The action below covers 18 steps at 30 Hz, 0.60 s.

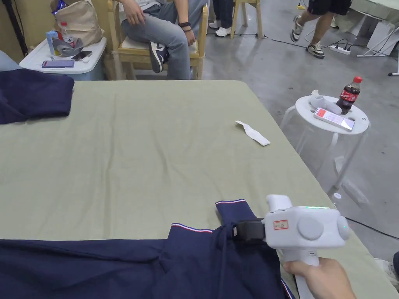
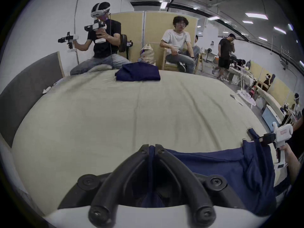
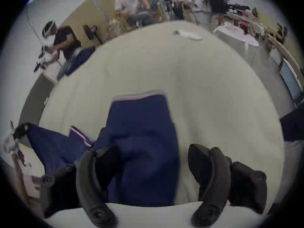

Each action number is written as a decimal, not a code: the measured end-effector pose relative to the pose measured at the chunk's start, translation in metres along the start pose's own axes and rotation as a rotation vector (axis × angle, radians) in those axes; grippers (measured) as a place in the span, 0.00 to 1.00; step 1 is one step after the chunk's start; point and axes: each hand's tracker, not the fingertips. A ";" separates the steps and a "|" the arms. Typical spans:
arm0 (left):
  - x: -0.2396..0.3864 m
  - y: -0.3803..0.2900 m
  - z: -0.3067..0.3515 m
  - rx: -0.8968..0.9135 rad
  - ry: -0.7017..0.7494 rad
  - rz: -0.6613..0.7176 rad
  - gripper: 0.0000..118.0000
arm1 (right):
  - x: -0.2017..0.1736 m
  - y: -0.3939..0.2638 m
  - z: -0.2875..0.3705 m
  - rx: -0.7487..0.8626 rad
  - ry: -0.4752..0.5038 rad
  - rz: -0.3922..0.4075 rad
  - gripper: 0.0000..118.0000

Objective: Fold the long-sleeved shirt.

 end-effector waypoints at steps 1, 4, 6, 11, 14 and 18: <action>-0.001 -0.002 -0.003 -0.006 0.003 -0.002 0.01 | -0.009 -0.001 -0.003 0.030 -0.040 0.052 0.85; -0.008 -0.008 -0.014 -0.028 -0.008 0.023 0.01 | -0.032 -0.003 -0.002 0.074 0.013 0.090 0.83; -0.009 -0.012 -0.020 -0.033 -0.011 0.036 0.01 | -0.045 -0.001 -0.015 0.011 -0.079 0.183 0.81; -0.006 -0.022 -0.024 -0.046 -0.020 0.040 0.01 | -0.050 0.007 0.003 0.043 -0.111 0.230 0.07; -0.003 -0.021 -0.018 -0.039 -0.021 0.024 0.01 | -0.056 0.001 -0.007 -0.002 -0.118 0.226 0.07; -0.009 -0.013 -0.003 -0.016 -0.023 0.047 0.01 | -0.052 -0.005 0.030 0.226 -0.064 0.178 0.07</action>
